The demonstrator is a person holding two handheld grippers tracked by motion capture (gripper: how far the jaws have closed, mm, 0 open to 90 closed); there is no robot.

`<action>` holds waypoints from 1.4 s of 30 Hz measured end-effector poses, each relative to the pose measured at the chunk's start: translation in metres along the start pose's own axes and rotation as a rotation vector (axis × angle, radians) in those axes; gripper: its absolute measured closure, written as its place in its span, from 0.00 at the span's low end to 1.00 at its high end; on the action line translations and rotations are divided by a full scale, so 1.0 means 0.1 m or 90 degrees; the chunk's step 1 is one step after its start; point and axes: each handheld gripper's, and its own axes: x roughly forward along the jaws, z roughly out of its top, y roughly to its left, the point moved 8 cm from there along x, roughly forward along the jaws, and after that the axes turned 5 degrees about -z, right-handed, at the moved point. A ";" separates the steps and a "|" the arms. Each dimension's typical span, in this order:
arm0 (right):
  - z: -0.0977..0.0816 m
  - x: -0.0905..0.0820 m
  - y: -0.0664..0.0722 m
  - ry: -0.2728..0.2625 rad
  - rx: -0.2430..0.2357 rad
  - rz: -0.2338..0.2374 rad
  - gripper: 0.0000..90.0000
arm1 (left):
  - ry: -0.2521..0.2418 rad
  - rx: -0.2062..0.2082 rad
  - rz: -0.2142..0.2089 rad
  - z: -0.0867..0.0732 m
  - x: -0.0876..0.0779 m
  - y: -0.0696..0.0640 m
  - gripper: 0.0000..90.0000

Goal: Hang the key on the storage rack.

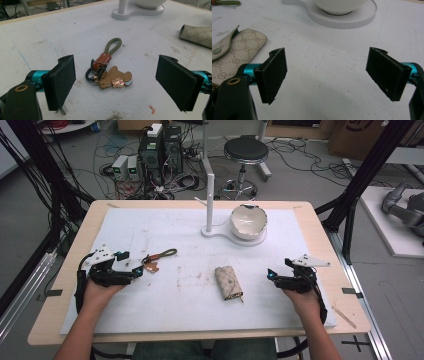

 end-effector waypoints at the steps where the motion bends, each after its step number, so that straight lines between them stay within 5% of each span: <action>1: 0.00 0.00 0.01 0.000 0.001 0.000 0.19 | 0.001 -0.002 0.001 0.00 0.00 0.01 0.18; 21: -0.02 -0.01 0.06 0.010 -0.026 -0.005 0.19 | 0.012 -0.001 0.009 0.03 0.11 0.06 0.18; 36: -0.18 -0.18 0.07 0.023 -0.031 -0.017 0.19 | 0.033 0.000 -0.013 0.14 0.47 0.13 0.18; 42: -0.28 -0.28 0.02 0.031 -0.027 -0.026 0.19 | 0.064 0.000 -0.023 0.16 0.68 0.22 0.18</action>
